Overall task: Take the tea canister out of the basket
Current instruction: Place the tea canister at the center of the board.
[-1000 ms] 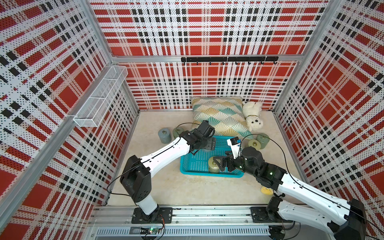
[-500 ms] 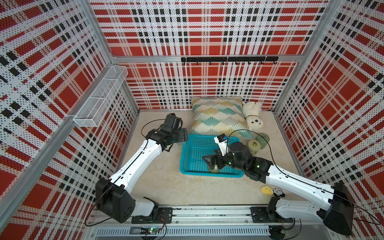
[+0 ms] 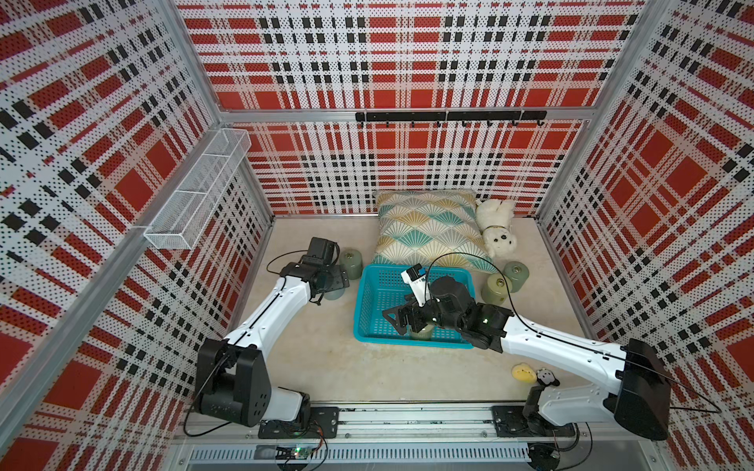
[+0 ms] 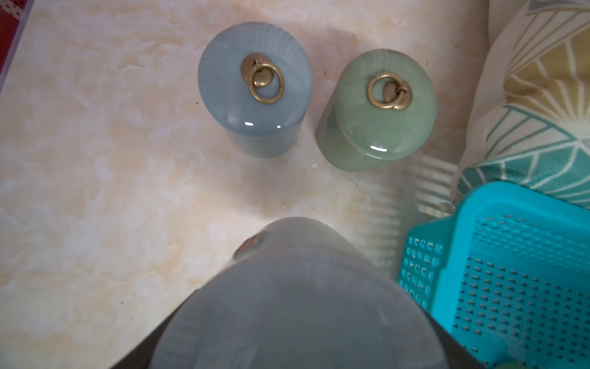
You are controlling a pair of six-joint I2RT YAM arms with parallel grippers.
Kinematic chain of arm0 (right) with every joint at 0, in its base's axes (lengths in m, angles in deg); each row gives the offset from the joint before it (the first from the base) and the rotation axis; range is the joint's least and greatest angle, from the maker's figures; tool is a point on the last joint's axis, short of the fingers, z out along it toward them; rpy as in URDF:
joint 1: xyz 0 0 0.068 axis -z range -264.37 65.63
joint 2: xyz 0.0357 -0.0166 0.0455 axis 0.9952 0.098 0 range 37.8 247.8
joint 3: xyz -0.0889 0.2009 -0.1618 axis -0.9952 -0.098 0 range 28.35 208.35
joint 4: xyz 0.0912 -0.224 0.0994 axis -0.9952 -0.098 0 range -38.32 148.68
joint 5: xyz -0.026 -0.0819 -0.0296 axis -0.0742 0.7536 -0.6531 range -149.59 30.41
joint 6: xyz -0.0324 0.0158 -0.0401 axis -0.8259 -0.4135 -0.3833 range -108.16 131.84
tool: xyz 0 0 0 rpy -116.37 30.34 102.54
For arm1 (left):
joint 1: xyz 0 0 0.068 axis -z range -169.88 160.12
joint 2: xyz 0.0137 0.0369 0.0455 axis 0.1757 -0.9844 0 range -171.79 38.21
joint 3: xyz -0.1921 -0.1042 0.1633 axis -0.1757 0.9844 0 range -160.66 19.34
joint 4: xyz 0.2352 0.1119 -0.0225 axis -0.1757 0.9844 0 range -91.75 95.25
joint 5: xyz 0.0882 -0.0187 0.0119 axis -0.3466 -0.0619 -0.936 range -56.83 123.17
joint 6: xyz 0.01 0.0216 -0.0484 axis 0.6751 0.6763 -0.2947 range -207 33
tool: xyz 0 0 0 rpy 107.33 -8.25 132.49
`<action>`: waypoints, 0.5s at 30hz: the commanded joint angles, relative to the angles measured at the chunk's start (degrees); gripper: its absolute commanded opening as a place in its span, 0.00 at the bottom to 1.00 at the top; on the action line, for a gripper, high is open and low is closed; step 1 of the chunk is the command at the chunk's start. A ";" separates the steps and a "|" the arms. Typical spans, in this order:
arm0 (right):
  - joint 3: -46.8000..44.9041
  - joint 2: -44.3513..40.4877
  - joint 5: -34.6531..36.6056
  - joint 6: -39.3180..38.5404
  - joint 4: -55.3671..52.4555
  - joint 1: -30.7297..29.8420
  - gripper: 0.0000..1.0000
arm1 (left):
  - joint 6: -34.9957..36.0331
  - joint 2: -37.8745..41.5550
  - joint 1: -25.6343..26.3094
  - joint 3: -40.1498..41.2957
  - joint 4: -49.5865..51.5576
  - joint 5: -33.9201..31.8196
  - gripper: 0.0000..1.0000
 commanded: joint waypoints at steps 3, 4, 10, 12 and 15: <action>0.37 -0.87 0.33 -0.93 0.75 -0.37 1.00 | -2.35 -3.06 0.20 0.54 -8.80 -2.93 0.63; 0.32 -1.05 0.47 -1.08 0.75 -0.36 1.00 | -2.58 -3.86 0.20 0.79 -9.31 -2.81 0.63; 0.12 -1.48 0.96 -1.40 0.46 -0.32 1.00 | -3.41 -8.09 3.75 1.19 -12.30 -3.83 0.63; 0.12 -1.41 1.00 -1.30 0.42 -0.37 1.00 | -3.55 -10.06 4.64 0.23 -12.40 -4.38 0.64; -0.09 -1.50 1.16 -1.32 0.46 -0.37 1.00 | -3.52 -12.60 5.06 -1.13 -12.50 -4.66 0.64</action>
